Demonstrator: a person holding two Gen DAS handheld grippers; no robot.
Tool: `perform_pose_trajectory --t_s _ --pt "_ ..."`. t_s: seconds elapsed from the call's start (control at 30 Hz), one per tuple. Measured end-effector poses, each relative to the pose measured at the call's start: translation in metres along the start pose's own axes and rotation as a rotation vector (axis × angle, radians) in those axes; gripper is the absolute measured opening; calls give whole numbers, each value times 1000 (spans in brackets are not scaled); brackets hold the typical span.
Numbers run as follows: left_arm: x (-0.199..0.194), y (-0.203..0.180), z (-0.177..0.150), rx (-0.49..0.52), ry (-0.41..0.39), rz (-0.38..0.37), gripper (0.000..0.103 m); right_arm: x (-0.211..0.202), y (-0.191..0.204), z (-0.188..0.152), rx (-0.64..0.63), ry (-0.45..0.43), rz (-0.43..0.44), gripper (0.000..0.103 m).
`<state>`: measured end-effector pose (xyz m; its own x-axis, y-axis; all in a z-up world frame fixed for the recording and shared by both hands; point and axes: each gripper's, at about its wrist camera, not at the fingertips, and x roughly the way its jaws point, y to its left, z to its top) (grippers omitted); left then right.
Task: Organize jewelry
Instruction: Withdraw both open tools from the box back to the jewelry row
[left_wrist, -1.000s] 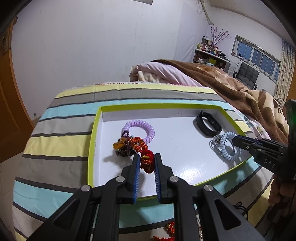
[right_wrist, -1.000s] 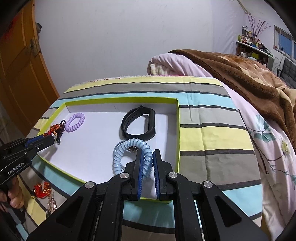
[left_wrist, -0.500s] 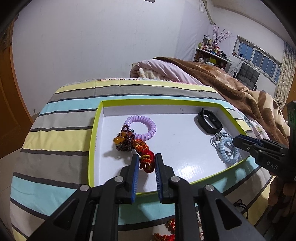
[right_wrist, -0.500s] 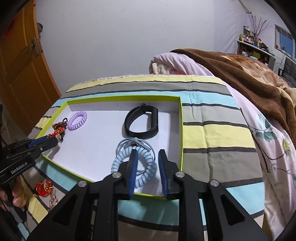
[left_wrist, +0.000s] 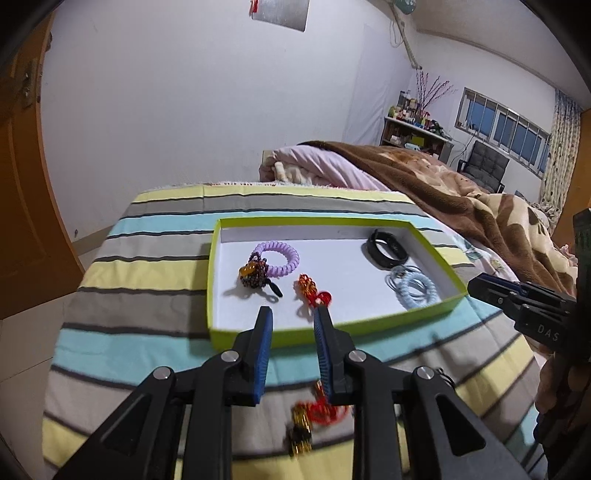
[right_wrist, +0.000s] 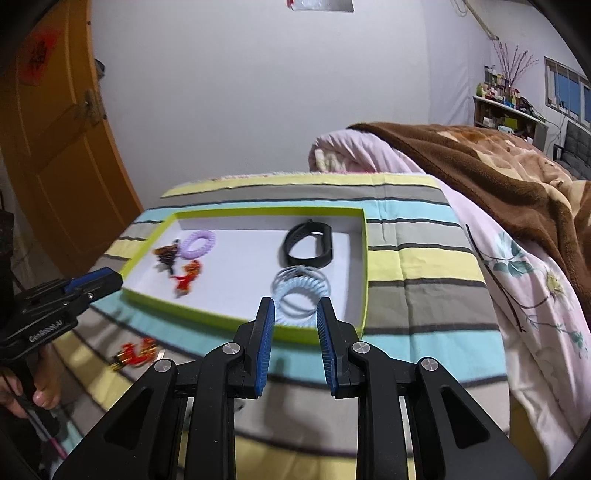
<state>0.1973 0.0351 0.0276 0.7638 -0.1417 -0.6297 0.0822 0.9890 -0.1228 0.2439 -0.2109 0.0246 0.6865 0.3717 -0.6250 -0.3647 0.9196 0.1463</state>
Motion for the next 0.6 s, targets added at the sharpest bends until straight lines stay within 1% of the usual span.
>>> perform_pose_trajectory --t_s 0.3,0.6 --pt "-53 -8 -28 15 -29 6 24 -57 24 -27 -25 -41 31 24" --pt "-92 -14 -58 2 -44 4 24 -90 42 -59 -34 -39 69 24"
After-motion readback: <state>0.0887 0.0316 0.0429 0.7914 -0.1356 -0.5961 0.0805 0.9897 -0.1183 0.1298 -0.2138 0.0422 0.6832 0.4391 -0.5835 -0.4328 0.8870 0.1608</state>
